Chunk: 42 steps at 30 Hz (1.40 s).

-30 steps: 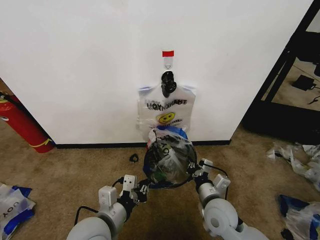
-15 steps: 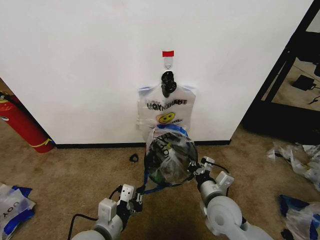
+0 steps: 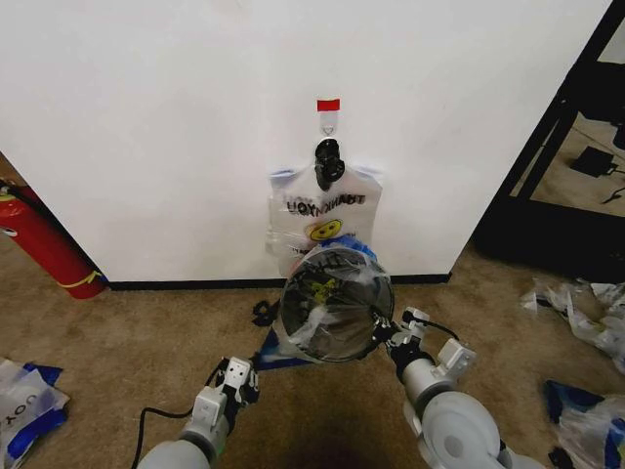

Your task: Pick up the garbage bag from the wall and place it over the trash bin.

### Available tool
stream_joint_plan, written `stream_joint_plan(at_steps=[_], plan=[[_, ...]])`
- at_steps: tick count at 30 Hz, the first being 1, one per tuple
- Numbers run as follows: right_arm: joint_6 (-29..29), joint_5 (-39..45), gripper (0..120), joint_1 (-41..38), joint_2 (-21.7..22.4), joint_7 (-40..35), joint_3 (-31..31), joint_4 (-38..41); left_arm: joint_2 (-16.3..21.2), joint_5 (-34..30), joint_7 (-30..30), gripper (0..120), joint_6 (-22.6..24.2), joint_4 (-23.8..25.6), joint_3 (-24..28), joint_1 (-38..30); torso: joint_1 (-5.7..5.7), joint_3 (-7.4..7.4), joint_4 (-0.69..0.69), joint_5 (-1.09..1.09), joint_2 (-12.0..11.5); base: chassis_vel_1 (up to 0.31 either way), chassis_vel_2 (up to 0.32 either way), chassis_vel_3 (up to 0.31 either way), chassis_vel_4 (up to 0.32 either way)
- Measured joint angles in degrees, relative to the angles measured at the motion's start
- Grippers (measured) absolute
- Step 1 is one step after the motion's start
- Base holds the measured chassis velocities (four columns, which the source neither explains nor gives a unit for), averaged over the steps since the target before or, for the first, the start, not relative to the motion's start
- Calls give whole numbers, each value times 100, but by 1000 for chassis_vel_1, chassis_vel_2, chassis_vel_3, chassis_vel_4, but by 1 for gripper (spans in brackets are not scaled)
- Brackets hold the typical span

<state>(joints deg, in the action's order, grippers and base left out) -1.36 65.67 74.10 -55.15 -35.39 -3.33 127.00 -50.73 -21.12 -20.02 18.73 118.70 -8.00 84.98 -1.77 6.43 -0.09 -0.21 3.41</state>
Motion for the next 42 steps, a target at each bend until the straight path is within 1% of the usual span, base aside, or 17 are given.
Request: stream_joint_plan(at_steps=[6,10,15,17,19,20,21,22,25,27,28,31,33,35,36,39,42], plan=[[21,106,0,-27,-9,19,10,60,-45,151,1,0,-28,-168,24,-97,0,0,1,0,0,0,0,0,0],[-7,209,0,-52,-30,40,88,109,-70,305,7,0,-207,-250,47,-260,0,0,0,0,0,0,0,0,0],[-43,209,0,-59,-70,55,143,50,-48,347,-2,0,-280,-226,33,-294,0,0,0,1,0,0,0,0,0],[-47,210,0,-59,-105,60,158,2,-22,430,-10,0,-414,-294,21,-313,0,0,0,1,0,0,0,0,0],[-42,219,0,-67,-143,63,160,-31,-8,529,-11,3,-550,-381,17,-328,0,0,0,0,0,0,0,0,0],[-25,233,0,-74,-172,75,160,-54,-6,579,-11,7,-622,-433,17,-343,0,0,0,0,0,0,0,0,0],[-25,233,0,-74,-172,75,160,-54,-6,579,-11,7,-622,-433,17,-343,0,0,0,0,0,0,0,0,0],[8,251,0,-81,-199,100,161,-80,-7,599,-11,14,-660,-465,20,-357,0,0,0,0,0,0,0,0,0],[202,300,0,-87,-286,245,163,-211,-3,608,20,26,-707,-511,50,-379,0,0,0,-1,0,0,0,0,0],[333,337,0,-89,-329,332,165,-290,44,614,120,32,-654,-482,37,-330,0,0,-1,0,0,0,0,0,0],[333,337,0,-89,-329,332,165,-290,44,614,120,32,-654,-482,37,-330,0,0,-1,0,0,0,0,0,0],[581,443,0,-120,-467,469,167,-504,220,719,402,45,-239,-307,-67,-83,0,0,1,0,0,0,0,0,0],[645,467,0,-136,-556,506,169,-601,291,785,584,55,-85,-223,-133,58,0,0,0,1,0,0,0,0,0],[664,467,0,-140,-617,521,183,-643,320,797,901,63,8,-141,-222,171,0,0,1,1,0,0,0,0,0],[664,467,0,-140,-617,521,183,-643,320,797,901,63,8,-141,-222,171,0,0,1,1,0,0,0,0,0],[665,454,0,-134,-676,524,217,-650,325,879,1605,76,87,-79,-465,325,0,0,1,1,0,0,0,0,0],[655,440,0,-109,-681,522,221,-605,310,920,1748,85,21,-121,-526,326,0,0,1,0,0,0,0,0,0]])
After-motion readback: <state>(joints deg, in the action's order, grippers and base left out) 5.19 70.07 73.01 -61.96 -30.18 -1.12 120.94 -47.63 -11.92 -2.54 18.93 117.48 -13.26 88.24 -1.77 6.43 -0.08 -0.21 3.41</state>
